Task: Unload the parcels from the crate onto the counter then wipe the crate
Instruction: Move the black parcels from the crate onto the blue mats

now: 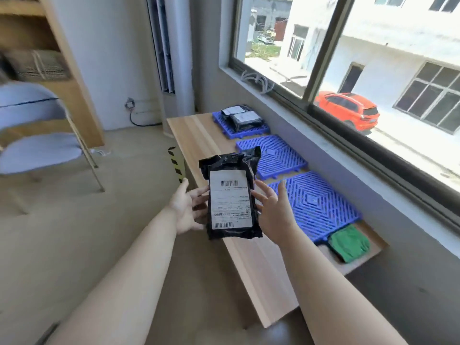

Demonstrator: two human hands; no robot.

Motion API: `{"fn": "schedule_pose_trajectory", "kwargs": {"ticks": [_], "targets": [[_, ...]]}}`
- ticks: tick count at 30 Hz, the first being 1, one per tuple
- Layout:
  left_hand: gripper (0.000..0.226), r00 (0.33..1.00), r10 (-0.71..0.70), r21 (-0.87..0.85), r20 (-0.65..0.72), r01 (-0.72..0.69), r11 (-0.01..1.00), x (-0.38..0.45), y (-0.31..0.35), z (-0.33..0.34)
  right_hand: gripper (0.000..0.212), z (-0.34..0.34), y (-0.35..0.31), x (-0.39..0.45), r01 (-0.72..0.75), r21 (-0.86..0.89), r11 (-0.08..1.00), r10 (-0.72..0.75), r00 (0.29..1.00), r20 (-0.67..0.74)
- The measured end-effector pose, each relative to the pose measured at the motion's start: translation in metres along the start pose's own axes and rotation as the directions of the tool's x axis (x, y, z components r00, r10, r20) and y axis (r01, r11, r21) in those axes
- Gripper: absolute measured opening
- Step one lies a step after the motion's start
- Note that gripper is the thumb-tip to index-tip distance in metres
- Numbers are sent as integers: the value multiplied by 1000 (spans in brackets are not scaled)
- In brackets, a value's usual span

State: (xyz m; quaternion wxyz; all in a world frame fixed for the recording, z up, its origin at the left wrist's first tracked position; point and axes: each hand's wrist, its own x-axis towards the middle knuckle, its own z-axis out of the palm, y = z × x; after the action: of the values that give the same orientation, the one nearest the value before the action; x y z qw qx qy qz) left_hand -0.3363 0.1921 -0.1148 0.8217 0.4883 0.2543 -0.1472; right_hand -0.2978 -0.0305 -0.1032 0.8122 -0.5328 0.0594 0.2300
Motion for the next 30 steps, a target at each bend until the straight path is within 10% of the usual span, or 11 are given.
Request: {"fn": "schedule_pose_trajectory", "kwargs": {"ticks": [11,30], "targets": [[72,988,100,-79,-119,-110,991,65,112,-141,71,149,14,145,-61,-33,998,65,984,168],[67,971,136,-48,-195,-148,988,300,389,-191,77,287,-88,480,-73,2,997,68,941,332]]}}
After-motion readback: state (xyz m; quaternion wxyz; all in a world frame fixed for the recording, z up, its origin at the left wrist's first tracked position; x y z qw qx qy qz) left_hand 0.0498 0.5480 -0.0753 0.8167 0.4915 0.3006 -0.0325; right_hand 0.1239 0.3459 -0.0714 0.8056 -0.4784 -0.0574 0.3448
